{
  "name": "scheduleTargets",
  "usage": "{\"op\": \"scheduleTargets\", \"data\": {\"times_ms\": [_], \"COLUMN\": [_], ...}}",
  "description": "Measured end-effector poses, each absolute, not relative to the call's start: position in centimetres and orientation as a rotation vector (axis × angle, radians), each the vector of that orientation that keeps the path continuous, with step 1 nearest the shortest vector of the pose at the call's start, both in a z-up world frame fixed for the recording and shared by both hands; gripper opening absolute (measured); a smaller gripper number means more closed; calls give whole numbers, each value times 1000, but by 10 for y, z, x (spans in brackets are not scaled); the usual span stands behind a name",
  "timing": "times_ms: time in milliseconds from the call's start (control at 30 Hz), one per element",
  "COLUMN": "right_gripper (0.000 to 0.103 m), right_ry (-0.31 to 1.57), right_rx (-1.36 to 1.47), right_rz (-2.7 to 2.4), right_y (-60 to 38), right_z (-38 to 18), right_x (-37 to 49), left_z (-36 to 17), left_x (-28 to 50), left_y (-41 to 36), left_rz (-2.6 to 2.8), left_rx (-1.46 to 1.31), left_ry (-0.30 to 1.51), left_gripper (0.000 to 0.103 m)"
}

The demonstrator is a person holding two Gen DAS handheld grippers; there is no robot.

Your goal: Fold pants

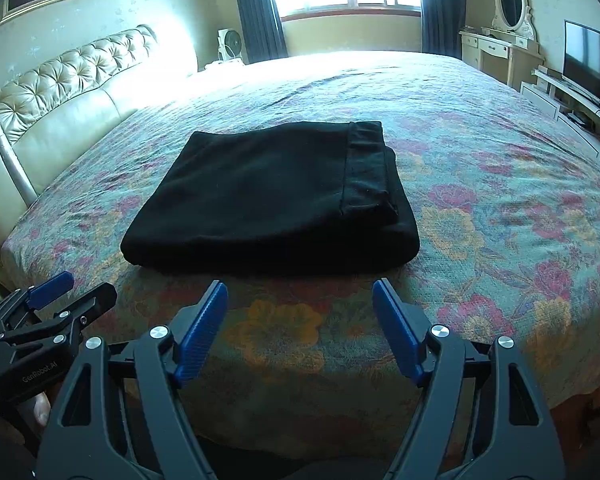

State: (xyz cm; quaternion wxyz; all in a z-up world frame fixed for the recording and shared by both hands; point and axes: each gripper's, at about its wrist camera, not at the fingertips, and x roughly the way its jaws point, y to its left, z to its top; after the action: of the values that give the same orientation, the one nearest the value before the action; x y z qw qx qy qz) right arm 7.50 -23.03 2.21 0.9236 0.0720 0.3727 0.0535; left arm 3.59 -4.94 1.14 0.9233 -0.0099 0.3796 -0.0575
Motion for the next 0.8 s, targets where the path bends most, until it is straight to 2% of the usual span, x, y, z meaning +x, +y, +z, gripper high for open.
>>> {"op": "scheduleTargets", "data": {"times_ms": [533, 600, 800], "right_gripper": [75, 75, 75], "right_ry": [773, 773, 775], "right_rx": [134, 134, 137], "right_rz": [112, 114, 113], "right_y": [-227, -227, -226], "right_z": [21, 22, 23], "right_x": [72, 72, 70], "left_z": [9, 9, 13], "left_x": [36, 36, 35], "left_y": [-49, -49, -48], "left_rz": [-111, -110, -113], "left_rx": [-29, -32, -45], "left_ry": [786, 789, 779], "left_gripper": [82, 88, 88]}}
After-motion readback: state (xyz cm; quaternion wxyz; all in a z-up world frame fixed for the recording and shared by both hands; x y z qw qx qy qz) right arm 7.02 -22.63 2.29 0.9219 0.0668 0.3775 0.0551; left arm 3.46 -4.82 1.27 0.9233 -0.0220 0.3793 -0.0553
